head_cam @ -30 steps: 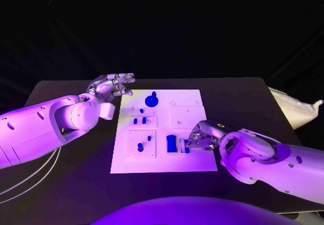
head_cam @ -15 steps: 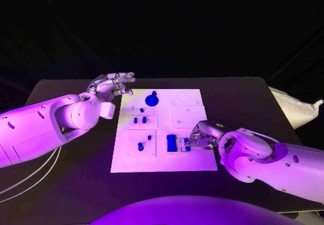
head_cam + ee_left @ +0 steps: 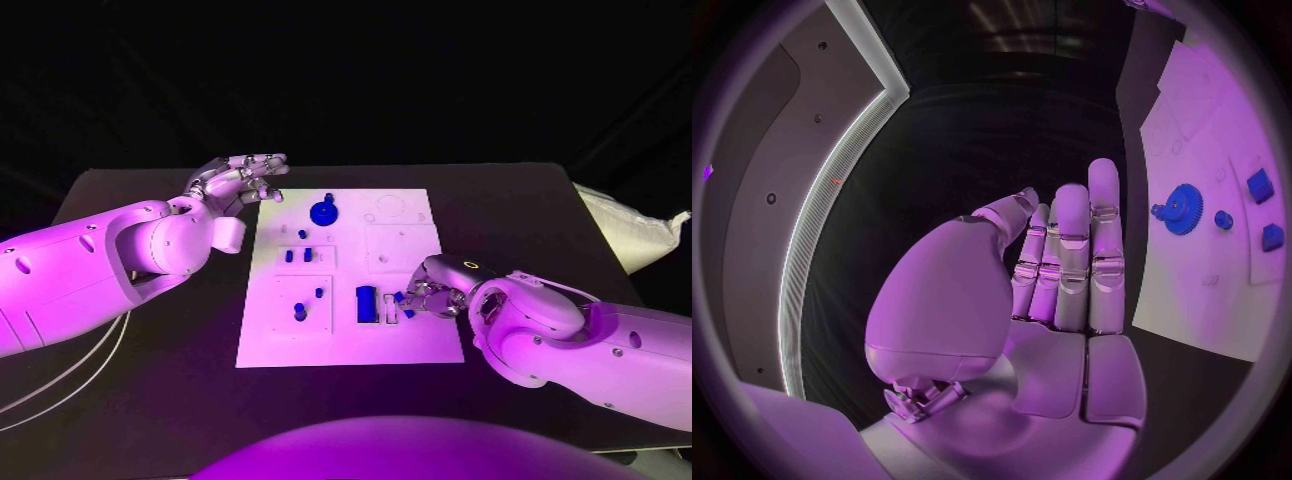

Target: Assemble the parts on the task board

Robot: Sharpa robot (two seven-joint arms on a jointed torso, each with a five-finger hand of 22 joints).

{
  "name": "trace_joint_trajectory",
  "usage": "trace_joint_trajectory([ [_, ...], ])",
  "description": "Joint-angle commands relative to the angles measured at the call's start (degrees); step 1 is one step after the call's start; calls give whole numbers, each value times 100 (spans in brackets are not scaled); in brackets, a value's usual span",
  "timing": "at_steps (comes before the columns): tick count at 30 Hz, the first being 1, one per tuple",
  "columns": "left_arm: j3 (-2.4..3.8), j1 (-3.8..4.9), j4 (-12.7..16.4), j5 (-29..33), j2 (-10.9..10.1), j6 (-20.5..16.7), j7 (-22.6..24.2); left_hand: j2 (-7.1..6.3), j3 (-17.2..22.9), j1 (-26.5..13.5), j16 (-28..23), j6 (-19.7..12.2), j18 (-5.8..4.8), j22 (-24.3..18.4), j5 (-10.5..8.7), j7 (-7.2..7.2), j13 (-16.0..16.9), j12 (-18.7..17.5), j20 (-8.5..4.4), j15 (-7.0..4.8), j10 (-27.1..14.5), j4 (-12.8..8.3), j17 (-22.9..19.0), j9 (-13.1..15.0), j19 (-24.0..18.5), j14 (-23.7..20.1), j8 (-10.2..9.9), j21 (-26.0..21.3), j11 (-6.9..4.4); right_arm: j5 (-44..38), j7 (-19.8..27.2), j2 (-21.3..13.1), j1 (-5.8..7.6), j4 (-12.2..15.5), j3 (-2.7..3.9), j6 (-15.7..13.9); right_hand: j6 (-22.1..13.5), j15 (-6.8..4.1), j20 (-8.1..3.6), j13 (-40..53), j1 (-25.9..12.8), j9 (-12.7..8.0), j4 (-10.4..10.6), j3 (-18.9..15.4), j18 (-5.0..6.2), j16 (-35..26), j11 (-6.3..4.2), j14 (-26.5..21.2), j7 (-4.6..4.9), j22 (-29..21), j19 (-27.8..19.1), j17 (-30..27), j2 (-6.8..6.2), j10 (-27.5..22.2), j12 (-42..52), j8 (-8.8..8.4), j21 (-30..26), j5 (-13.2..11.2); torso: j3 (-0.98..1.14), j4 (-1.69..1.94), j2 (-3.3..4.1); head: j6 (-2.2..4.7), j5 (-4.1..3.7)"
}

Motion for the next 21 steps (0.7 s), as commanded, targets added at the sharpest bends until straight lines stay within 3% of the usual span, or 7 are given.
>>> trace_joint_trajectory([
  [1,2,-1,4,-22,4,119,10,16,-6,27,22,-42,58,-5,-16,13,-2,4,14,-12,-50,-35,-5,-6,45,-34,26,-35,-2,-202,-78,-35,-19,-6,-14,189,49,-32,-34,3,-29,1,19,26,-90,-20,-11,328,5,2,11,-6,-50,21,-17,-26,-8,-26,-2,-1,-1,0,1],
  [12,1,-4,1,-22,10,124,2,16,-6,27,22,-42,58,-5,-16,13,-2,4,14,-12,-50,-35,-5,-6,45,-34,26,-35,-2,-1385,-59,4,-18,-12,-15,974,-53,26,14,-242,-266,-9,115,-11,-60,-120,61,288,86,-168,-80,-136,-499,-180,-385,-106,-118,-128,-6,0,-4,0,-14],
  [21,0,-4,0,-22,10,124,-1,16,-6,27,22,-42,58,-5,-16,13,-2,4,14,-12,-50,-35,-5,-6,45,-34,26,-35,-2,-1774,-54,45,-18,7,-16,1419,-64,43,36,-268,-323,-2,179,74,-54,-160,75,277,100,-199,-100,-179,-602,-205,-434,-120,-145,-82,-8,0,-3,-1,-29],
])
